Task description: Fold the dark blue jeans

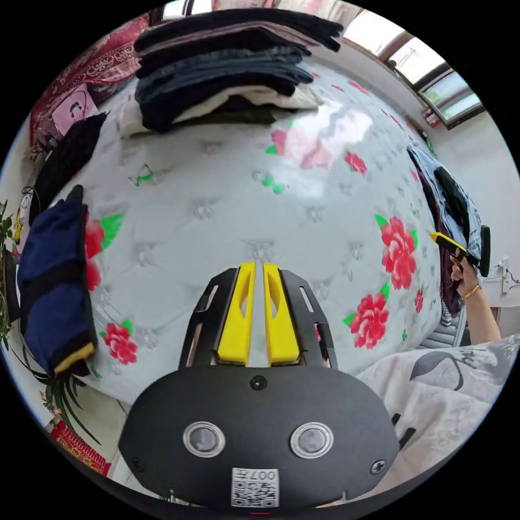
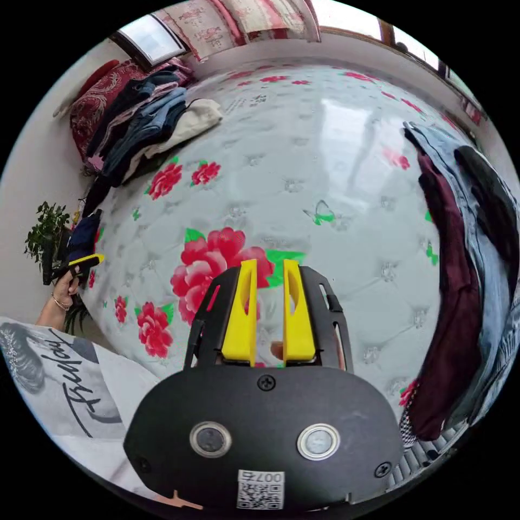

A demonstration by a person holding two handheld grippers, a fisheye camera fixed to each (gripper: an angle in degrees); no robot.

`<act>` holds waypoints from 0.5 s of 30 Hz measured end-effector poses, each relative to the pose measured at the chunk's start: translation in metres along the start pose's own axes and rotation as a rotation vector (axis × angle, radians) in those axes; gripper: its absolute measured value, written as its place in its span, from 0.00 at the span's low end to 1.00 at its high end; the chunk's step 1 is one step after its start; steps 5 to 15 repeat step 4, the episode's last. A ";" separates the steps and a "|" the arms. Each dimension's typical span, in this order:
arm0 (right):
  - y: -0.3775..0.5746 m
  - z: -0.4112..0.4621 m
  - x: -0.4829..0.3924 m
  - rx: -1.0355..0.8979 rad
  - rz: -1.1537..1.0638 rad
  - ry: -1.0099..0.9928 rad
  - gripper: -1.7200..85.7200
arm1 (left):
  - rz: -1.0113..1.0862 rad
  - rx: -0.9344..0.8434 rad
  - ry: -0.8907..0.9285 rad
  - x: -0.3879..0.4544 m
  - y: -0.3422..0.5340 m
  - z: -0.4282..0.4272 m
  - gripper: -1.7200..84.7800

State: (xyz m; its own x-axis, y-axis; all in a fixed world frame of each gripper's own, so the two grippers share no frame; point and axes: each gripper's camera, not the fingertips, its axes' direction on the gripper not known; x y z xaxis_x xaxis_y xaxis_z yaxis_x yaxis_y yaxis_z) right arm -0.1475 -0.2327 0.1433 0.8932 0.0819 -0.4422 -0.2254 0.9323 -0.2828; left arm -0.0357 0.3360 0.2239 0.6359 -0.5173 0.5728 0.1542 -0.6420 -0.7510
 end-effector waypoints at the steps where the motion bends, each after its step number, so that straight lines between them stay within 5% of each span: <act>1: 0.016 -0.003 0.006 -0.003 0.028 0.020 0.11 | 0.023 -0.035 0.033 0.023 0.012 0.011 0.03; 4: 0.078 -0.035 0.031 0.043 0.163 0.116 0.11 | 0.101 -0.101 0.054 0.072 0.028 0.027 0.02; 15: 0.078 -0.035 0.031 0.043 0.163 0.116 0.11 | 0.101 -0.101 0.054 0.072 0.028 0.027 0.02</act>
